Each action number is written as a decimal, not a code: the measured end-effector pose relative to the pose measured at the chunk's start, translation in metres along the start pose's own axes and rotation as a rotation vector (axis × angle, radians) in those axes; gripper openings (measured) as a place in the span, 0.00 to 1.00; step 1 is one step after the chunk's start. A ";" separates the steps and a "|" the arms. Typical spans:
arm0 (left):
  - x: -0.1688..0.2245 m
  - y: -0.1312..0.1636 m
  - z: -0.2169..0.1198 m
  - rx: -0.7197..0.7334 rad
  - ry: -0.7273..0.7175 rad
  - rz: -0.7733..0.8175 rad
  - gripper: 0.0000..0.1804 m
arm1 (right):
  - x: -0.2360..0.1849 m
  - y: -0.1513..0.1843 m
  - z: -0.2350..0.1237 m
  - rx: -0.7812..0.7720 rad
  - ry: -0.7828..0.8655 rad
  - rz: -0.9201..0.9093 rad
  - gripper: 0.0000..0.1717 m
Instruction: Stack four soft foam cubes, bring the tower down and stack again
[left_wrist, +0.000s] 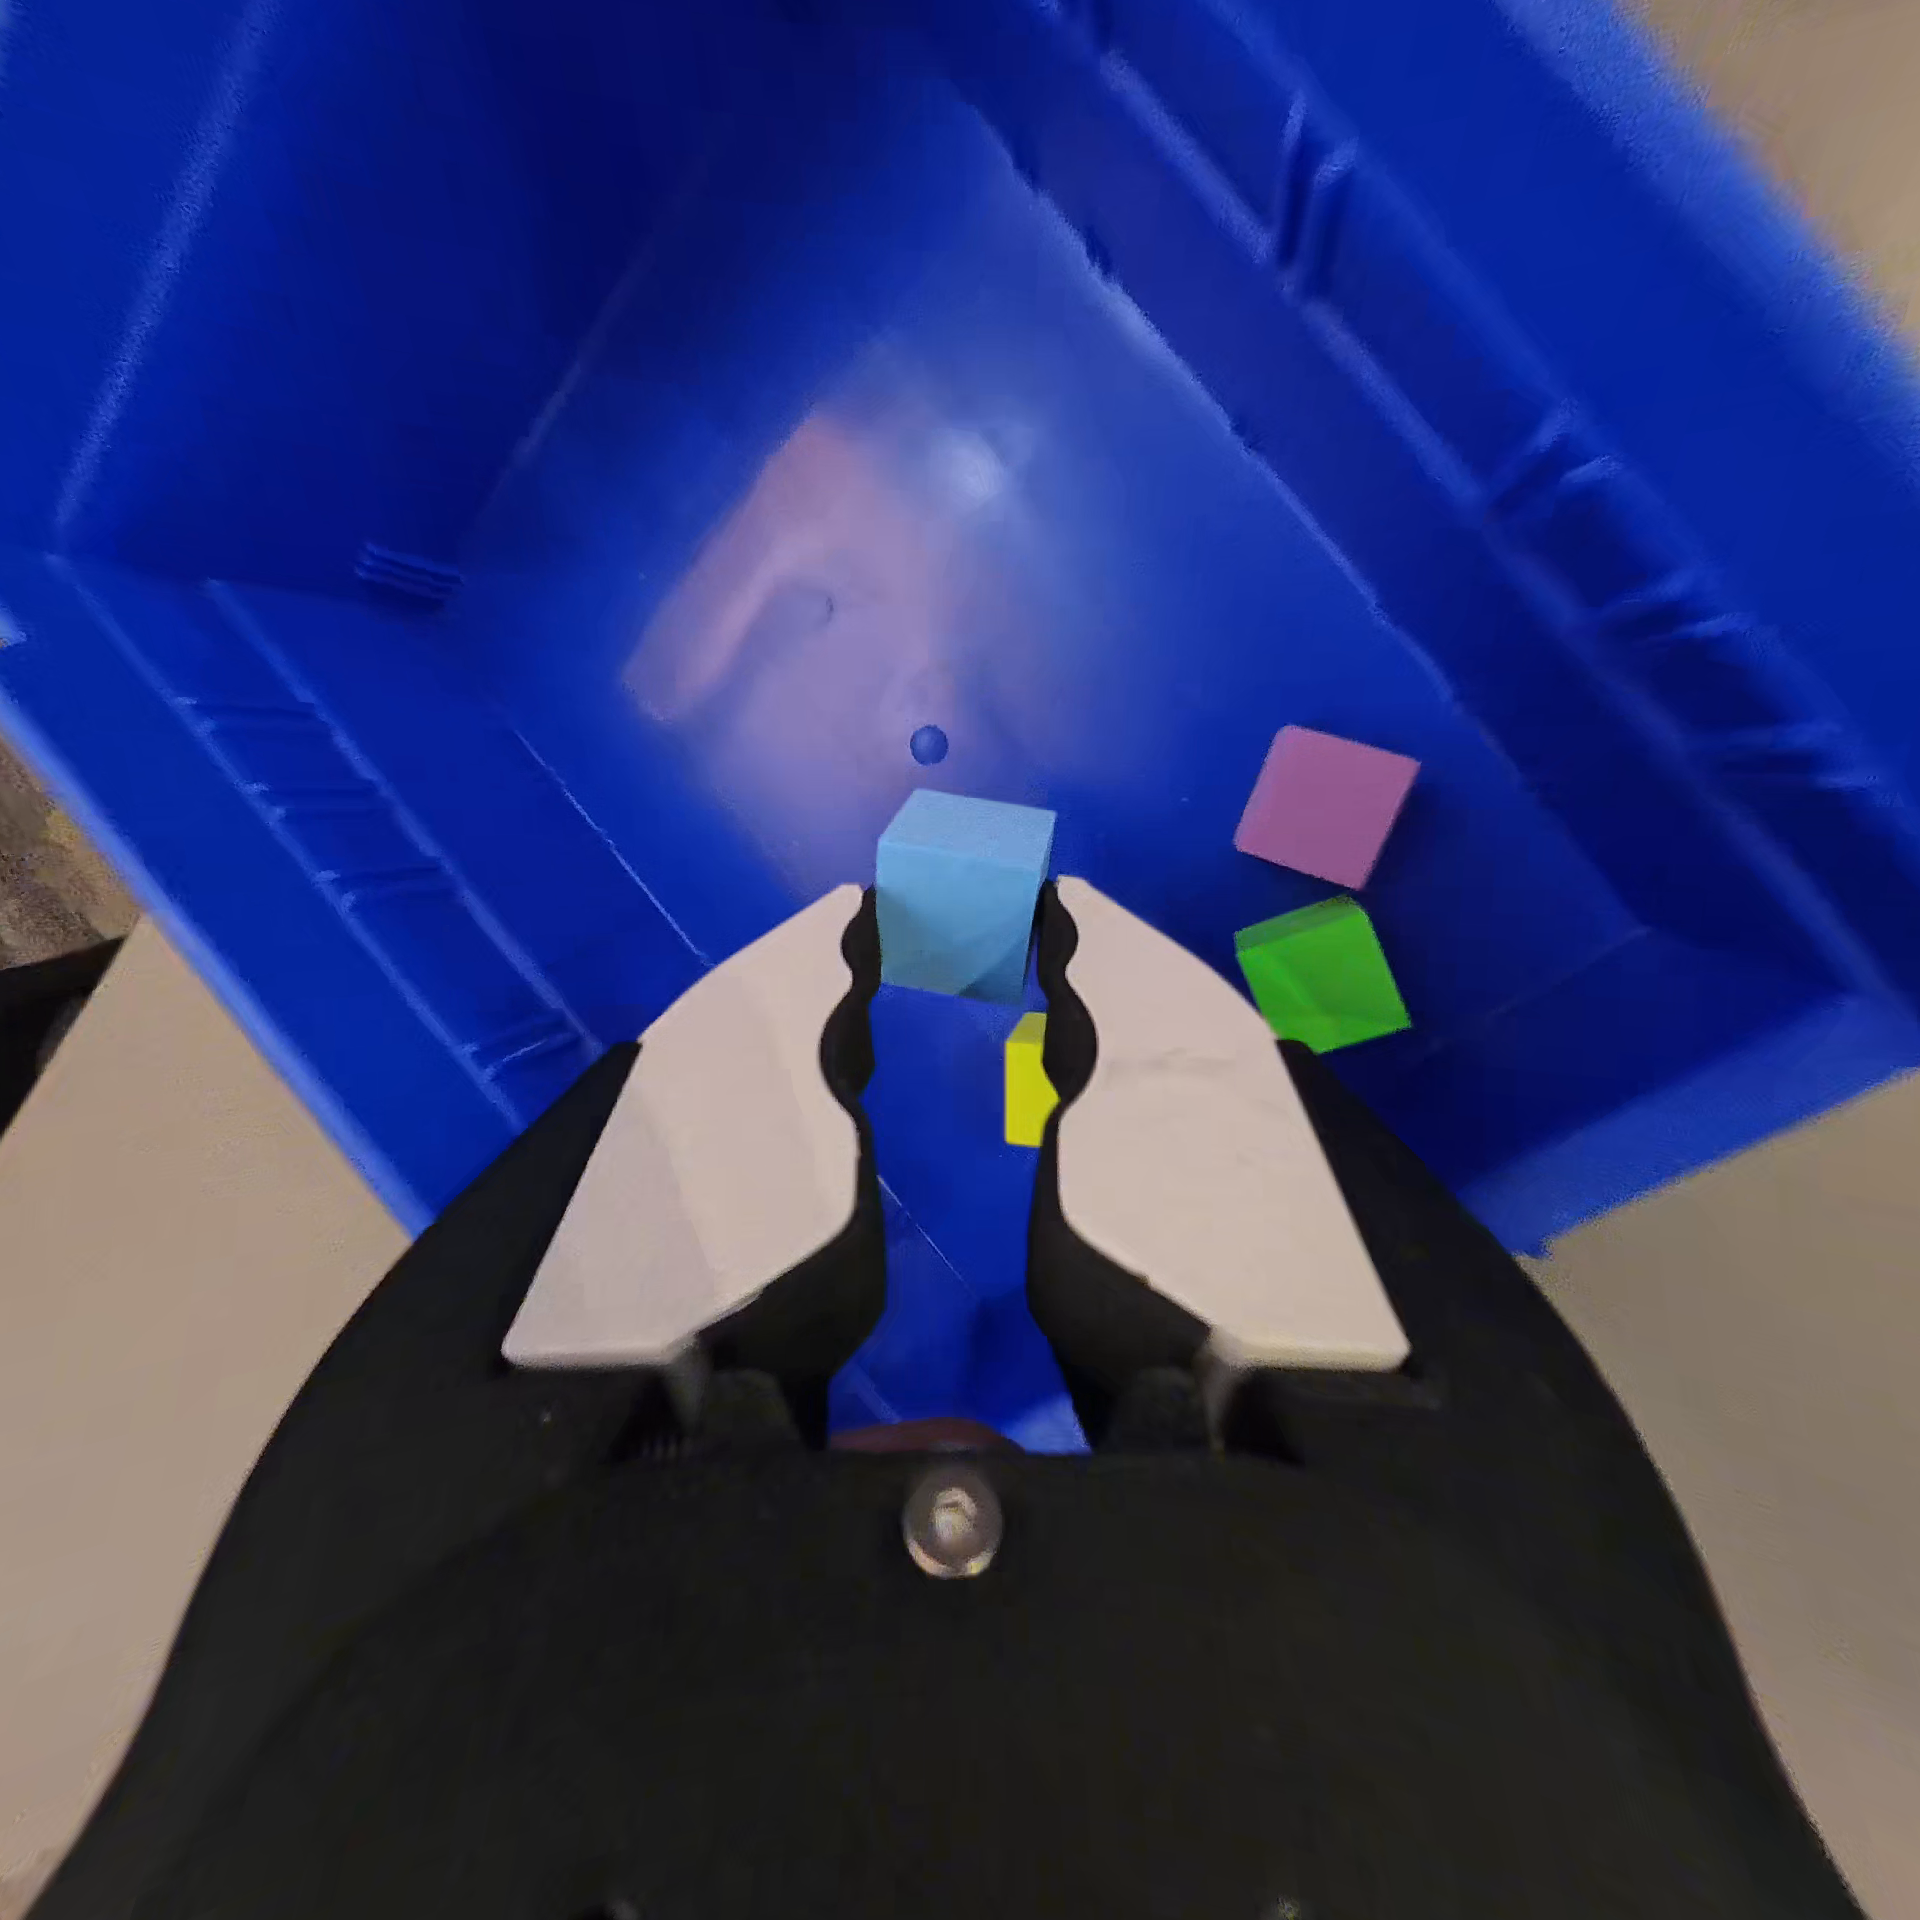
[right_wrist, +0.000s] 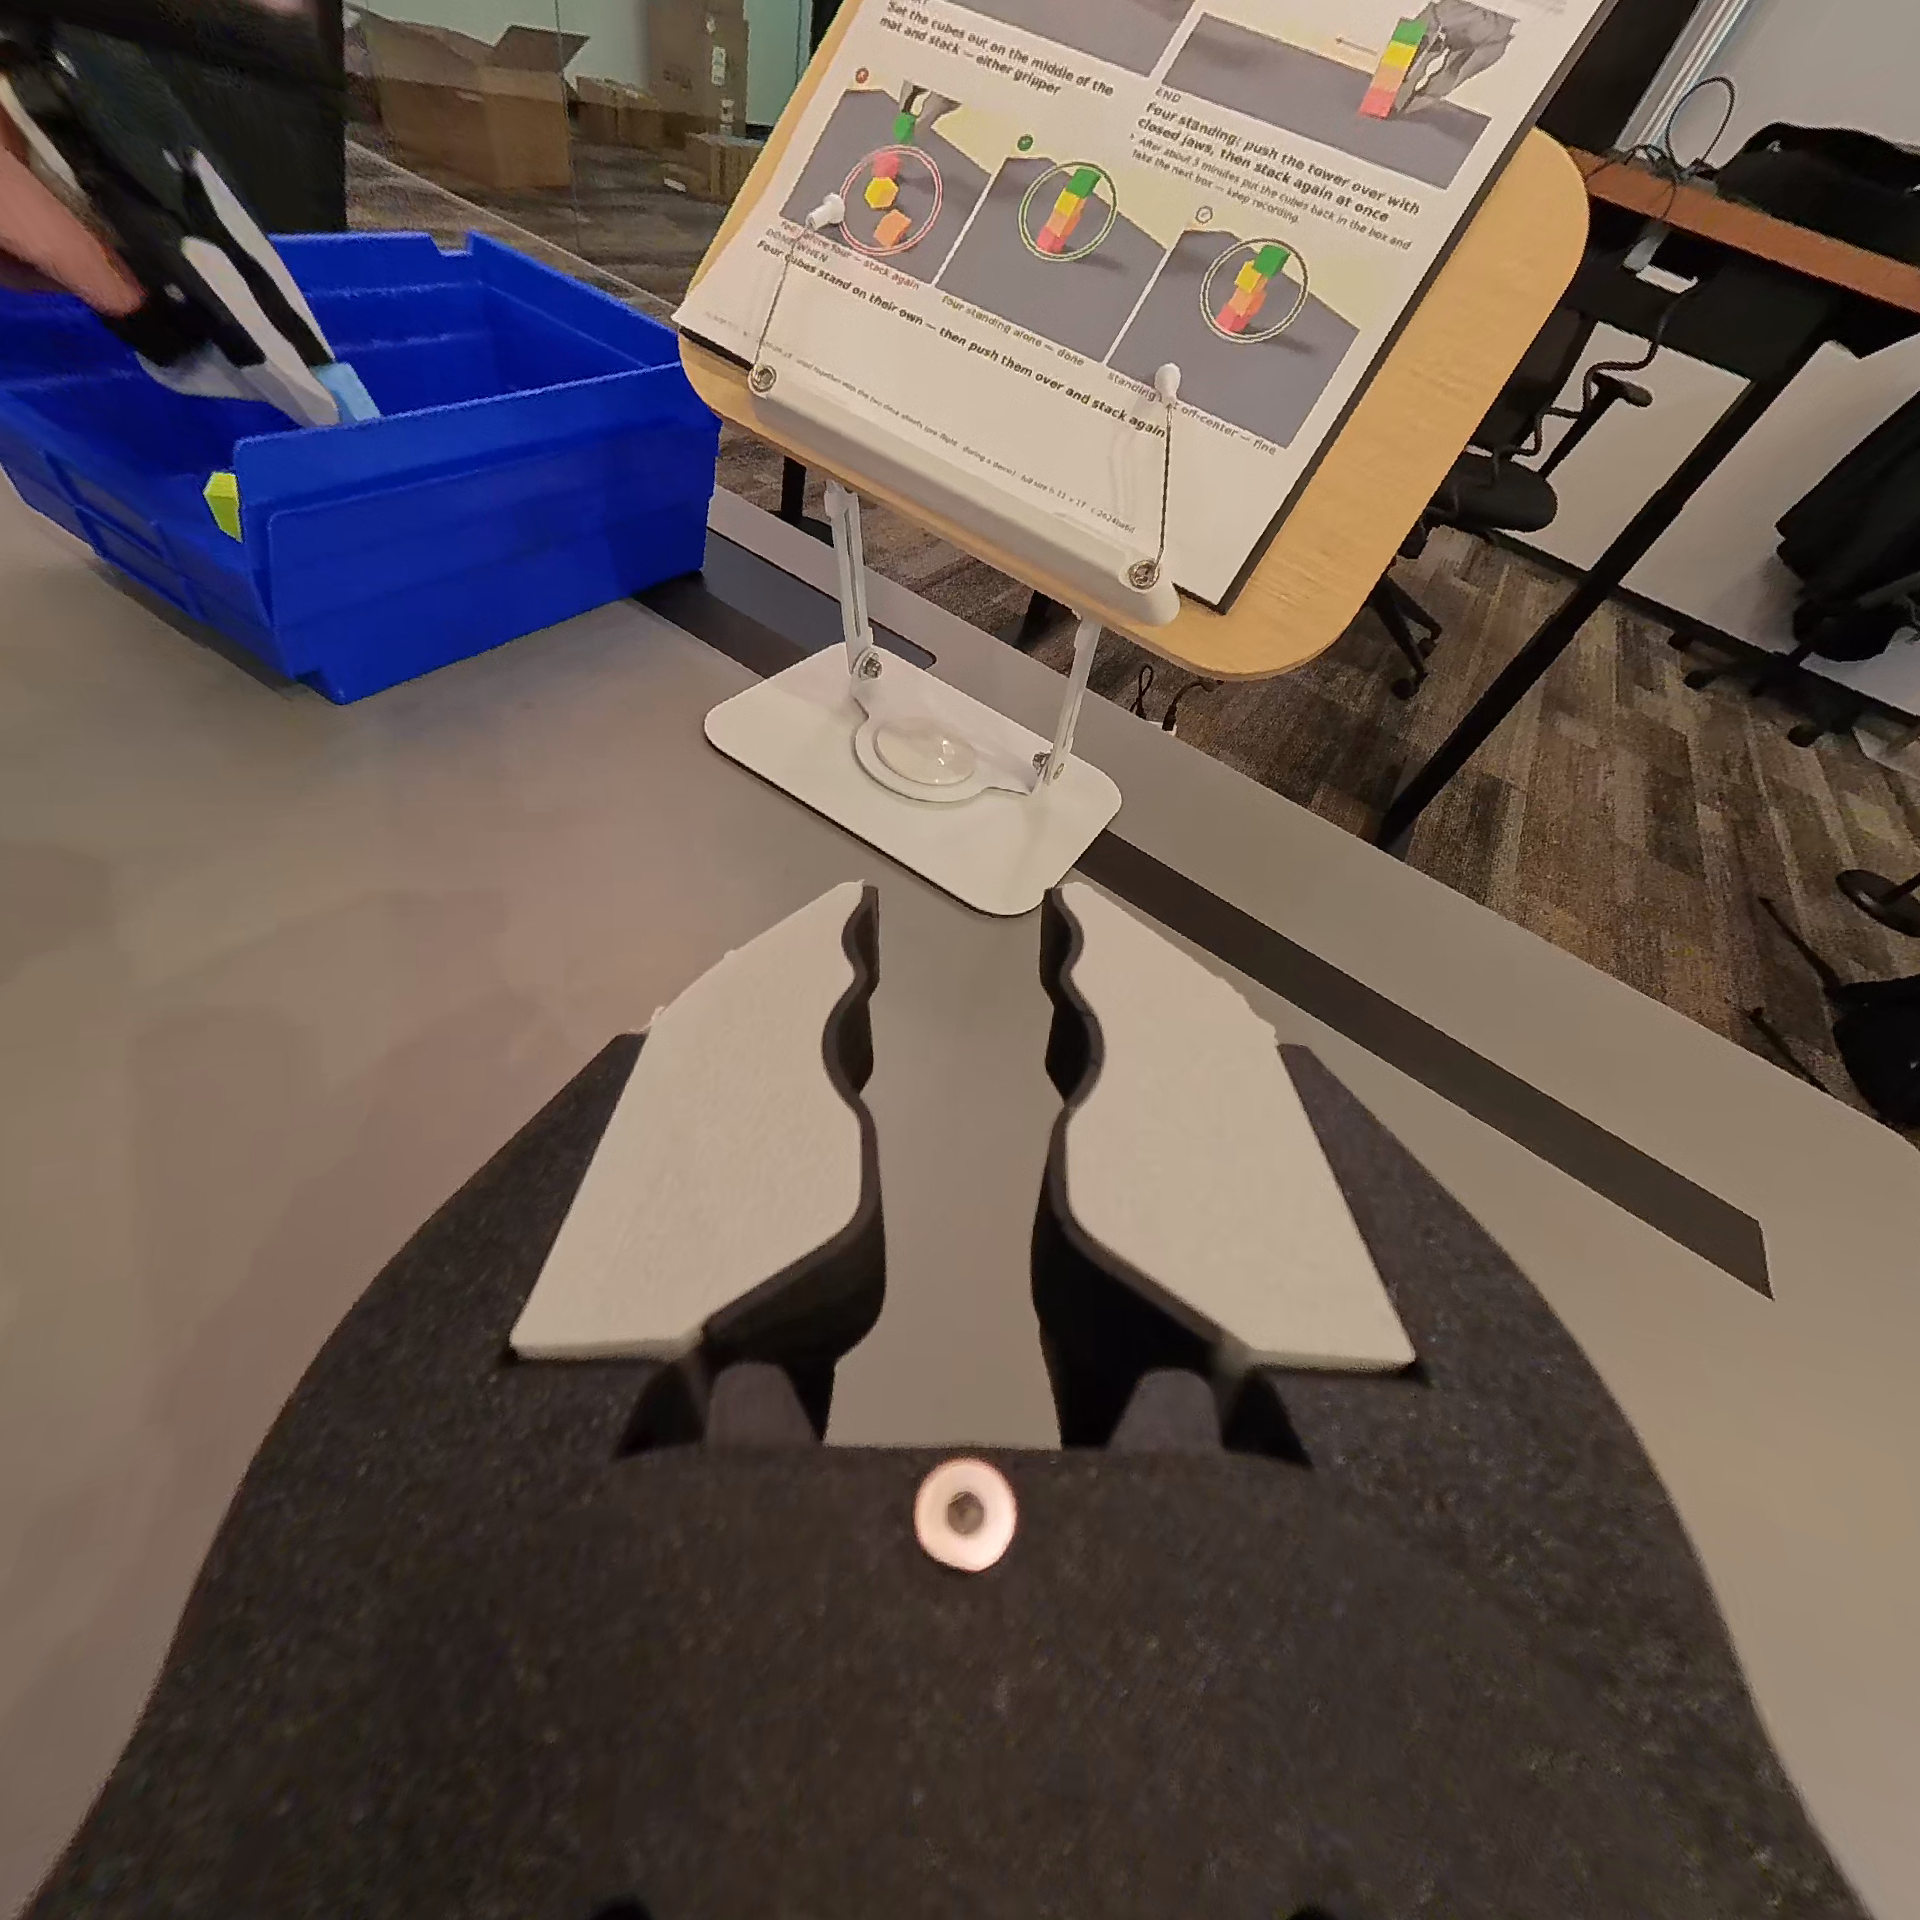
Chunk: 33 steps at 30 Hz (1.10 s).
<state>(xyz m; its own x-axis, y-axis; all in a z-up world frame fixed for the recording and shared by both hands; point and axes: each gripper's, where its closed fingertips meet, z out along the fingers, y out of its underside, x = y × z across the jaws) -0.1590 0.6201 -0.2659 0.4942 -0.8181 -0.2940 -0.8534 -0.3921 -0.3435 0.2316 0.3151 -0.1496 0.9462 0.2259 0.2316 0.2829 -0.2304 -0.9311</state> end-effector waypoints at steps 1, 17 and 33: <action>0.000 -0.003 -0.010 0.034 -0.002 -0.006 0.16 | 0.000 -0.001 -0.001 0.003 0.000 0.002 0.17; 0.120 -0.080 -0.121 0.260 0.023 0.282 0.16 | -0.010 -0.004 0.001 0.002 -0.026 -0.009 0.17; 0.290 -0.108 -0.077 0.112 0.178 0.667 0.16 | -0.006 -0.002 -0.001 -0.002 -0.028 -0.001 0.16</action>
<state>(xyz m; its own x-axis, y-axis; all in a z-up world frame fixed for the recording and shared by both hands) 0.0642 0.3928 -0.2458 -0.1722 -0.9293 -0.3268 -0.9382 0.2558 -0.2330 0.2254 0.3135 -0.1487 0.9412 0.2521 0.2247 0.2843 -0.2324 -0.9301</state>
